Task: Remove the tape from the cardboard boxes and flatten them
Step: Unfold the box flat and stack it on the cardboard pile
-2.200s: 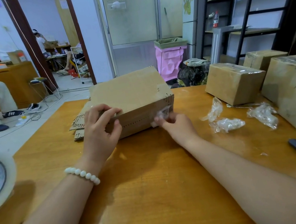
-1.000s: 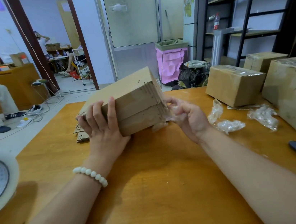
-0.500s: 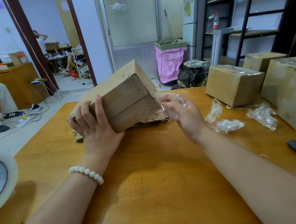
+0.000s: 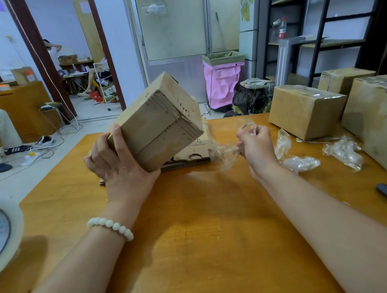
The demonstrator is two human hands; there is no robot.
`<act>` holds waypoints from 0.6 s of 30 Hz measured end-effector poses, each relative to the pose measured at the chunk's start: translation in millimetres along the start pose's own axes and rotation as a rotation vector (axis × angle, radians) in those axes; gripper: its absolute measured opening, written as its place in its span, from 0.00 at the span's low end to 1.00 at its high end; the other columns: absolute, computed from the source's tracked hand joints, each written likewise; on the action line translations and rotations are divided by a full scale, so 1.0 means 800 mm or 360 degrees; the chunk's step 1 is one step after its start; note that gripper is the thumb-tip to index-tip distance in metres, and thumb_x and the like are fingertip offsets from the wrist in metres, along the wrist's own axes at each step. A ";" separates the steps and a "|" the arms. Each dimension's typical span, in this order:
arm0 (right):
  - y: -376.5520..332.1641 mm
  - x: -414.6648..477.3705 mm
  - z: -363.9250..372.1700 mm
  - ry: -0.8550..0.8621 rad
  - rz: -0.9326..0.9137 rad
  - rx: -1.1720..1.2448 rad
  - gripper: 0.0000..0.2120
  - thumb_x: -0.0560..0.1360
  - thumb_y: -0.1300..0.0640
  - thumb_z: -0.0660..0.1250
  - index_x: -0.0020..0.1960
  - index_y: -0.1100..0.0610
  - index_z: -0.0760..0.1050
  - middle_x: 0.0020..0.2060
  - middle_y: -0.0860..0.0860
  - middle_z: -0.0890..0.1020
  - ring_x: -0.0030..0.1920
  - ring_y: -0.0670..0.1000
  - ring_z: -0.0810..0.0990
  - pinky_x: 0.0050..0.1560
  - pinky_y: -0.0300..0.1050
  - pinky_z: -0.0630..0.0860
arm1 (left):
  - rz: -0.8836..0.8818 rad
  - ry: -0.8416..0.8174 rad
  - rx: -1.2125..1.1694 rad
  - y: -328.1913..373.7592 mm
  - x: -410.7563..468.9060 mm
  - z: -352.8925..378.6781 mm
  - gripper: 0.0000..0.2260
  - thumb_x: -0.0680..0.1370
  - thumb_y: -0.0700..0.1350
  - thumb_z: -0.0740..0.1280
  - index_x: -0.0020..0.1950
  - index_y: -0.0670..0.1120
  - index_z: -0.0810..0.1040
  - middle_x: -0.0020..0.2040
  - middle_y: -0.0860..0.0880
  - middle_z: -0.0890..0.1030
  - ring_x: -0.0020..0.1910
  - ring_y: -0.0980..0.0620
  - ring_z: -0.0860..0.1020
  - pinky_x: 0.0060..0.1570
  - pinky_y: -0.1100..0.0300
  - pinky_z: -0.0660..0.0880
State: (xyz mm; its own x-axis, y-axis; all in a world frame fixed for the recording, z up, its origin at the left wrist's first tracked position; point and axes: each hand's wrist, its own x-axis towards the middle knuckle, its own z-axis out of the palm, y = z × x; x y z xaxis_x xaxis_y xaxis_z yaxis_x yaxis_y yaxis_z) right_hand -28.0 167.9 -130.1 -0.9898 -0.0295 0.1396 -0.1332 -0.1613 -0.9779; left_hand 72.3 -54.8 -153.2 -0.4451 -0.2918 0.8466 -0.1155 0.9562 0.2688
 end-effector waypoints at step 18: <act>0.024 -0.002 -0.006 -0.0469 -0.0138 -0.1667 0.18 0.78 0.57 0.64 0.67 0.55 0.71 0.64 0.55 0.71 0.59 0.55 0.73 0.54 0.43 0.69 | 0.0207 -0.0096 0.0056 0.003 -0.005 0.005 0.55 0.60 0.46 0.80 0.72 0.53 0.42 0.66 0.48 0.53 0.68 0.42 0.53 0.68 0.33 0.44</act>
State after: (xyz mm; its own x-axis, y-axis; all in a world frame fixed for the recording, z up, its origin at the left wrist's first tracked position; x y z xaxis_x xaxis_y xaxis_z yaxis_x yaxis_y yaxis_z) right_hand -28.8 169.3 -149.4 -0.9423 -0.3163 0.1096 -0.3177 0.7418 -0.5906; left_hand 69.9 -51.3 -157.6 -0.5110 -0.1646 0.8437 -0.0839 0.9864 0.1416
